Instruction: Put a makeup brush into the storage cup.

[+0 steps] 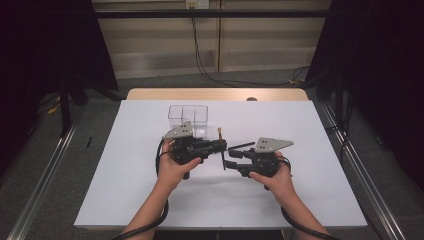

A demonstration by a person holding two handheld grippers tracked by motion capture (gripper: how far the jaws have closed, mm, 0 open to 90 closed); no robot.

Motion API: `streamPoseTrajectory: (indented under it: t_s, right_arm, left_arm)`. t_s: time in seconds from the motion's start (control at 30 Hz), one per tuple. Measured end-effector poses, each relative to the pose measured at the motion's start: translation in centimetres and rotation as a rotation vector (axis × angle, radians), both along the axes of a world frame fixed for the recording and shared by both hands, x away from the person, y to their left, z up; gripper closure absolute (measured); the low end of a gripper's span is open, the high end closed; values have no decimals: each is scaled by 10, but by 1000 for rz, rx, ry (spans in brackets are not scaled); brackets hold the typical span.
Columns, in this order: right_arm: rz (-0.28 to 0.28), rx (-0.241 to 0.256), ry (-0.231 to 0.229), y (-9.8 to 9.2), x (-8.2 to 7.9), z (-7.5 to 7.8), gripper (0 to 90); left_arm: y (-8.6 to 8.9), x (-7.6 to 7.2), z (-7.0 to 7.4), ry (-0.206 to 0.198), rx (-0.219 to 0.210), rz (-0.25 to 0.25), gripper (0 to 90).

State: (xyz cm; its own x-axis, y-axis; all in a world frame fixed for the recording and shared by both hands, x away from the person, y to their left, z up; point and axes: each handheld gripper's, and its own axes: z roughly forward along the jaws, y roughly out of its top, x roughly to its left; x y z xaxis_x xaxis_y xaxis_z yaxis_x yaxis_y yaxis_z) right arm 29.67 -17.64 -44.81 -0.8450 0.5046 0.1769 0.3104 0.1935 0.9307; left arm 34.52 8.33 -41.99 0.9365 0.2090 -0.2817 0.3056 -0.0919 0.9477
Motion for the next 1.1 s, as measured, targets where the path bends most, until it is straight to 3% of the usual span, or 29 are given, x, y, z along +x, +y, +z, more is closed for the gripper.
streamPoseTrajectory:
  t_s: [0.23, 0.5, 1.1]
  right_arm:
    - [2, 23, -20, -18, -1, 3, 310]
    - [-27, 19, -25, -37, -5, 4, 150]
    - [-64, 22, -42, -67, -12, -1, 49]
  left_arm:
    - [4, 0, 4, -13, 17, 16, 833]
    - [8, 1, 5, -31, 40, 32, 834]
    - [16, 2, 9, -46, 53, 60, 834]
